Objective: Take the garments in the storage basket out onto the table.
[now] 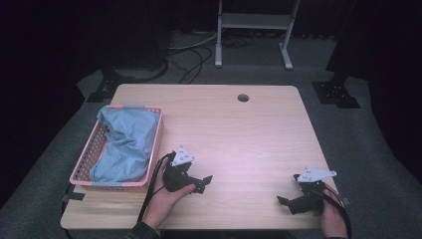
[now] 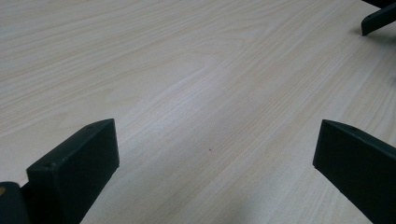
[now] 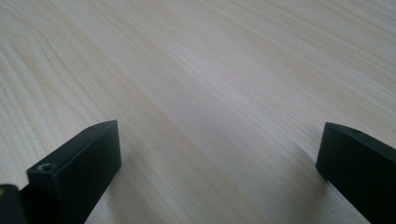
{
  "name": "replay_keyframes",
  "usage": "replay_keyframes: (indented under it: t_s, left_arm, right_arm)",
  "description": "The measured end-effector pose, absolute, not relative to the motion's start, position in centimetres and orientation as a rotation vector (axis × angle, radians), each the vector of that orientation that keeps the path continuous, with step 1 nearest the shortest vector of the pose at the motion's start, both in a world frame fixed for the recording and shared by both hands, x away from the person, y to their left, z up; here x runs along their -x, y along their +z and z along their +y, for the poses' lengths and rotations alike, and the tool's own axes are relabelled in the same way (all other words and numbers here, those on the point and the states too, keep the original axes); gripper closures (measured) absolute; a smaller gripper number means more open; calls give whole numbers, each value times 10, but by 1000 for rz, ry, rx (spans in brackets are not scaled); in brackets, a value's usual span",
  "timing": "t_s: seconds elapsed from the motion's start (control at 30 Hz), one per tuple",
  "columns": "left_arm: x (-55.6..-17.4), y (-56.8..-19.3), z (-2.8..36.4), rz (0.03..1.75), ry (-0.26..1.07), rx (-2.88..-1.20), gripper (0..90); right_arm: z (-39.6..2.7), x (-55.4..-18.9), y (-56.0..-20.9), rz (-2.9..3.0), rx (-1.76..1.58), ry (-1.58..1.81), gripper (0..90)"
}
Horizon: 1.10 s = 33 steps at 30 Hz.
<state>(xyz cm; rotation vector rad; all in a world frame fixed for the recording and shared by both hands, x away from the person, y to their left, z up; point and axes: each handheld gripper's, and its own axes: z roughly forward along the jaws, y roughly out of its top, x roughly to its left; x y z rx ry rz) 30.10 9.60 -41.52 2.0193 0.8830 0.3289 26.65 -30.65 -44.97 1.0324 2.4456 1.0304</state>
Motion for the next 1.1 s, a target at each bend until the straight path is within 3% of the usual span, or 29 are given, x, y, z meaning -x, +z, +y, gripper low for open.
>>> replay_keyframes:
  t_s: [1.1]
  left_arm:
    - [-318, -363, 109, 919, 339, -1966, 0]
  right_arm:
    - [-307, -267, -450, 2446, -1032, 1030, 0]
